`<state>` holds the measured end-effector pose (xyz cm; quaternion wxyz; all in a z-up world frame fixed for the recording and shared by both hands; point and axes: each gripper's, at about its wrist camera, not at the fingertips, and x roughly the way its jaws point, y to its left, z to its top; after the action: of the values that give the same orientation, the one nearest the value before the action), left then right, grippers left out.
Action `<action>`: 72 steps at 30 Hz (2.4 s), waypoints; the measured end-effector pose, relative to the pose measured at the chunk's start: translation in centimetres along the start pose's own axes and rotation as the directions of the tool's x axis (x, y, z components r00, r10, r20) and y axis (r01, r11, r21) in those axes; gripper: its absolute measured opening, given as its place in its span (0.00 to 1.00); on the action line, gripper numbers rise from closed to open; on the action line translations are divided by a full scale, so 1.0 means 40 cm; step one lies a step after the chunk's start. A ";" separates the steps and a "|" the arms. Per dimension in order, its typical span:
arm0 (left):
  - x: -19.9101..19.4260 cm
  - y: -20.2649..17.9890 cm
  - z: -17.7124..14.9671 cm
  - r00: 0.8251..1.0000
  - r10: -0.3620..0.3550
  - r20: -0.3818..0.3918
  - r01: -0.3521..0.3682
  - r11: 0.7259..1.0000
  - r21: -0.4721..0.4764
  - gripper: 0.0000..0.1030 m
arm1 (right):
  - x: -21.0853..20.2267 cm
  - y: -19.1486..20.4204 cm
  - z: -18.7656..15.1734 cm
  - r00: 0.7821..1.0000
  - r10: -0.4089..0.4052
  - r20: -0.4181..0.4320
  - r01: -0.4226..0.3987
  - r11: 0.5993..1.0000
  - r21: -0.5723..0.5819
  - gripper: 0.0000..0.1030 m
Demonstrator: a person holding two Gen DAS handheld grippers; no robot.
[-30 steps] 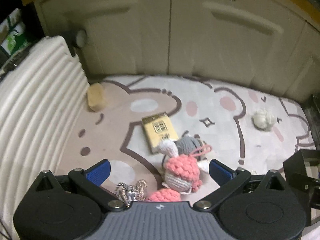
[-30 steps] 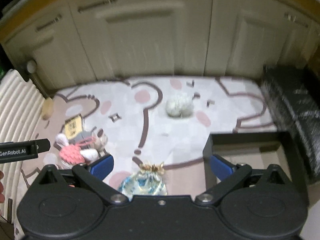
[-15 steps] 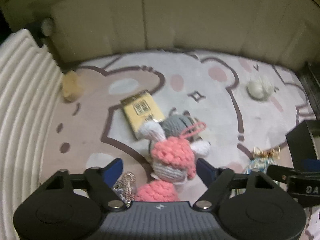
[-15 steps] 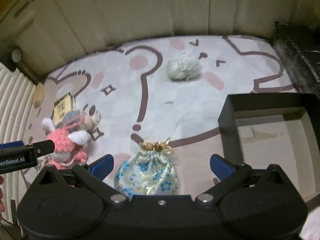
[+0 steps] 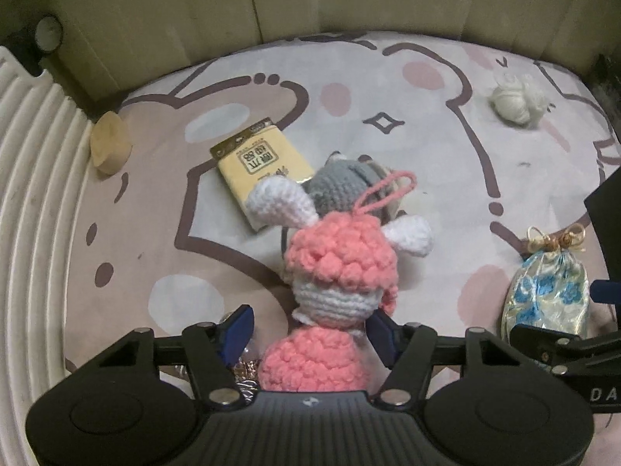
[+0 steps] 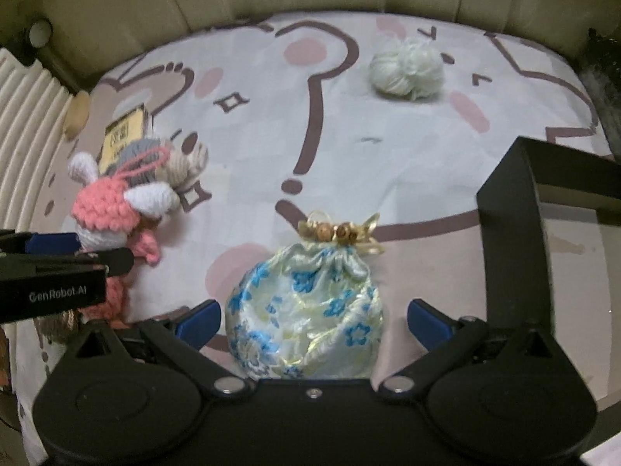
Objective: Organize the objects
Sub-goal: 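Grasp the pink crocheted bunny with the left tool while the right tool grasps the blue floral pouch, then carry the bunny with the left tool while the right tool carries the pouch toward the black box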
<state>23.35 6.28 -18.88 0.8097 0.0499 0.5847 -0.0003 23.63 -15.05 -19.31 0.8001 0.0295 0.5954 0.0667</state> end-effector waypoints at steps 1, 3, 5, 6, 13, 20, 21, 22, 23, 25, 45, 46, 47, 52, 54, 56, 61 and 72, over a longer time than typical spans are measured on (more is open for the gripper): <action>0.004 -0.002 0.001 1.000 -0.006 -0.011 0.006 1.000 -0.002 0.62 | 0.006 0.001 -0.001 1.000 -0.002 -0.005 0.002 1.000 -0.005 1.00; 0.018 0.000 0.000 0.999 -0.024 -0.041 0.023 0.999 -0.022 0.61 | 0.014 0.004 -0.006 1.000 -0.014 -0.013 0.014 1.000 -0.018 1.00; 0.032 0.003 -0.004 0.998 -0.030 -0.059 0.028 0.999 -0.032 0.59 | 0.021 0.008 -0.008 1.000 -0.016 -0.019 0.015 1.000 -0.025 1.00; 0.034 0.007 -0.002 0.998 -0.038 -0.060 0.035 0.998 -0.043 0.59 | 0.025 0.009 -0.009 1.000 -0.009 -0.026 0.009 1.000 -0.026 1.00; 0.034 0.027 0.007 0.998 -0.058 -0.038 0.054 0.993 -0.107 0.50 | 0.037 0.037 -0.021 0.999 -0.003 -0.050 0.000 0.998 -0.070 1.00; 0.035 0.020 0.012 0.999 -0.043 -0.028 0.040 0.995 -0.093 0.49 | 0.039 0.046 -0.023 0.998 -0.037 -0.048 0.033 0.995 -0.093 0.93; 0.035 0.021 0.012 0.999 -0.044 -0.029 0.041 0.995 -0.095 0.48 | 0.038 0.044 -0.021 0.998 -0.038 -0.047 0.034 0.995 -0.090 0.90; 0.034 0.022 0.013 0.999 -0.045 -0.030 0.041 0.994 -0.100 0.47 | 0.036 0.042 -0.020 0.998 -0.038 -0.047 0.034 0.996 -0.086 0.89; 0.033 0.021 0.013 0.999 -0.044 -0.032 0.040 0.994 -0.099 0.46 | 0.034 0.042 -0.019 0.998 -0.040 -0.048 0.036 0.996 -0.084 0.86; 0.028 0.018 0.012 0.998 -0.049 -0.035 0.045 0.994 -0.098 0.46 | 0.031 0.043 -0.018 0.997 -0.049 -0.052 0.044 0.995 -0.089 0.83; -0.144 0.006 -0.007 0.986 -0.143 0.081 0.156 0.968 -0.195 0.45 | -0.103 0.012 0.012 0.996 -0.041 0.078 0.044 0.998 -0.043 0.82; -0.154 0.005 -0.010 0.987 -0.135 0.085 0.149 0.970 -0.194 0.45 | -0.111 0.012 0.010 0.995 -0.043 0.085 0.046 0.998 -0.044 0.82; -0.164 0.004 -0.013 0.988 -0.122 0.090 0.138 0.972 -0.191 0.45 | -0.121 0.012 0.009 0.995 -0.041 0.096 0.045 0.998 -0.046 0.82; -0.204 0.015 -0.029 0.988 -0.104 0.113 0.126 0.970 -0.209 0.45 | -0.175 0.010 0.000 0.989 -0.039 0.143 0.045 0.998 -0.044 0.82; -0.221 0.017 -0.036 0.987 -0.101 0.123 0.125 0.970 -0.209 0.45 | -0.195 0.008 -0.002 0.987 -0.033 0.158 0.039 0.999 -0.035 0.82; -0.242 0.016 -0.040 0.986 -0.095 0.137 0.122 0.971 -0.207 0.45 | -0.214 0.005 -0.005 0.984 -0.032 0.176 0.037 0.999 -0.029 0.82; -0.289 0.012 -0.050 0.981 -0.086 0.176 0.122 0.971 -0.206 0.45 | -0.259 0.007 -0.015 0.974 -0.030 0.225 0.039 0.999 -0.035 0.82; -0.371 0.015 -0.073 0.970 -0.043 0.237 0.092 0.975 -0.200 0.45 | -0.342 -0.016 -0.037 0.951 -0.053 0.306 0.061 0.998 -0.015 0.82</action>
<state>15.91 6.25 -5.70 0.8726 -0.0562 0.4845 0.0277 18.40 -17.68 -6.86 0.8843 0.0125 0.4644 0.0457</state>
